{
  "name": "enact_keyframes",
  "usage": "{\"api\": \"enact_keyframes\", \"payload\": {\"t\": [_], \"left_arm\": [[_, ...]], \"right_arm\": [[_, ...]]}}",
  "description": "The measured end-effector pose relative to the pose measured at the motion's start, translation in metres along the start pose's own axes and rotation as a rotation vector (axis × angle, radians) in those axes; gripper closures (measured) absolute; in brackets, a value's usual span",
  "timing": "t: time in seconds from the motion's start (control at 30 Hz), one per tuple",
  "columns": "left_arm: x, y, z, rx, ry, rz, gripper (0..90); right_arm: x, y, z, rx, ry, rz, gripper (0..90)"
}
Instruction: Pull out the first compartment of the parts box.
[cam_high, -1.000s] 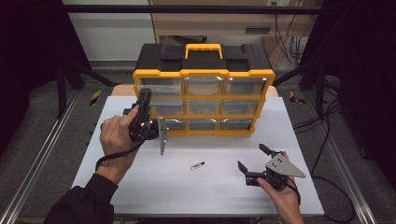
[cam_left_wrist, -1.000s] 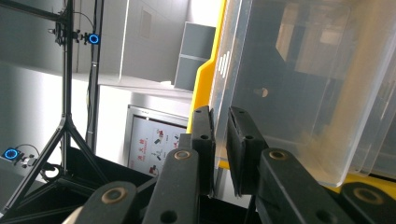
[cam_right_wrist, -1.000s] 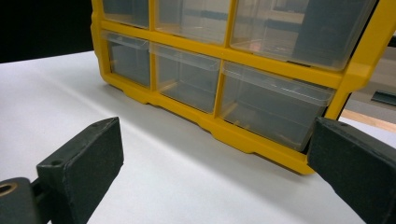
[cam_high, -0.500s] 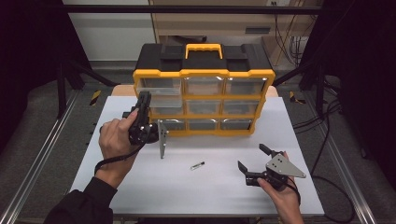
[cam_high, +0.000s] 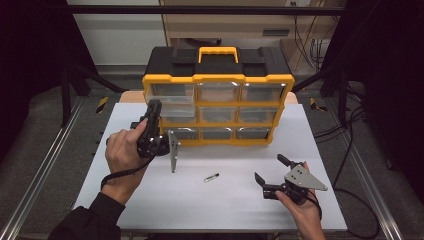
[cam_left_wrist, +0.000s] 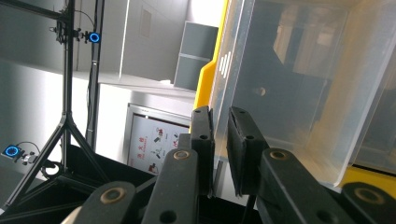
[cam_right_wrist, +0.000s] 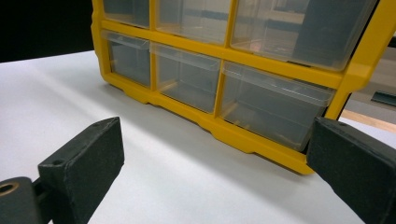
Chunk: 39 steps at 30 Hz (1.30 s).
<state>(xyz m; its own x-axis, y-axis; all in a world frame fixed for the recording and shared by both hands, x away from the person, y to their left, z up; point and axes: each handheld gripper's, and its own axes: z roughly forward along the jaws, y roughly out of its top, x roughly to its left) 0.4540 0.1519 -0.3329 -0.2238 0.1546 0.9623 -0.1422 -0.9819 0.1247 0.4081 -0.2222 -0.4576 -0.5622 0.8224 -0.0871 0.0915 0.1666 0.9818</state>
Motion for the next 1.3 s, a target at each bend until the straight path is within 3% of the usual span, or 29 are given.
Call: {"api": "enact_keyframes", "payload": {"t": [1.3], "left_arm": [[0.002,0.003,-0.015,0.001,0.004,-0.025,79.7]], "right_arm": [[-0.001,0.0,-0.001,-0.005,-0.005,-0.002,4.1]]}}
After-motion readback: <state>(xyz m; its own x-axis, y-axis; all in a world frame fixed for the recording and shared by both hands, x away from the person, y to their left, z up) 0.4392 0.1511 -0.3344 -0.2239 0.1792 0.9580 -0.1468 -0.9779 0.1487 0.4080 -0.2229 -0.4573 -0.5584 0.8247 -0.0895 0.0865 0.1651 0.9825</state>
